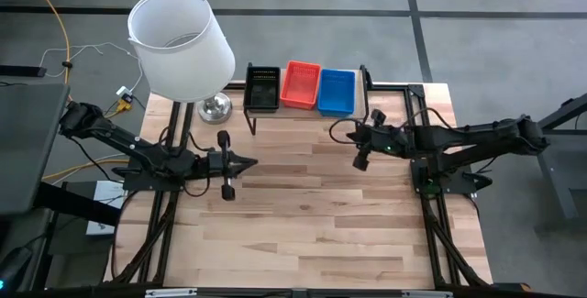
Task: Stack baskets on shelf by color
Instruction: Return to Home Position
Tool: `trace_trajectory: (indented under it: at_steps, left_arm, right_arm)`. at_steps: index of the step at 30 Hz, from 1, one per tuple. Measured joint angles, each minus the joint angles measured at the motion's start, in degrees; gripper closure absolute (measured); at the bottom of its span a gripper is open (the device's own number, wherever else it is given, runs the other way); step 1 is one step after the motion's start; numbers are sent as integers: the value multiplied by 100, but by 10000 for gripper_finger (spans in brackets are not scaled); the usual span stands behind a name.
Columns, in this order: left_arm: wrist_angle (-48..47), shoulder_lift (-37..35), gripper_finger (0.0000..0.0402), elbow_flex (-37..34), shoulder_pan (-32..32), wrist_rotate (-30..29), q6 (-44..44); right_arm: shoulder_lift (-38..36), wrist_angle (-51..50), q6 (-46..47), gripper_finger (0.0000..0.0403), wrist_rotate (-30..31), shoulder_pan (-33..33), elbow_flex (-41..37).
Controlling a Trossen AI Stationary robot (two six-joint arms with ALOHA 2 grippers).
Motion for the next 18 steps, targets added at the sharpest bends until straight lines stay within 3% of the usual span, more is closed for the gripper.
trace_trajectory:
  at_steps: [4,13,18]
  left_arm:
    - [237,-264,401,-414,209,-135,120]
    - [530,-1382,401,-1567,1195,1021,-134]
    - [483,-1862,401,-2079,1648,1184,-307]
  right_arm:
    - [-193,-390,328,403,9,274,0]
    - [-228,-319,239,403,28,686,0]
    - [-230,-320,239,403,32,699,-2]
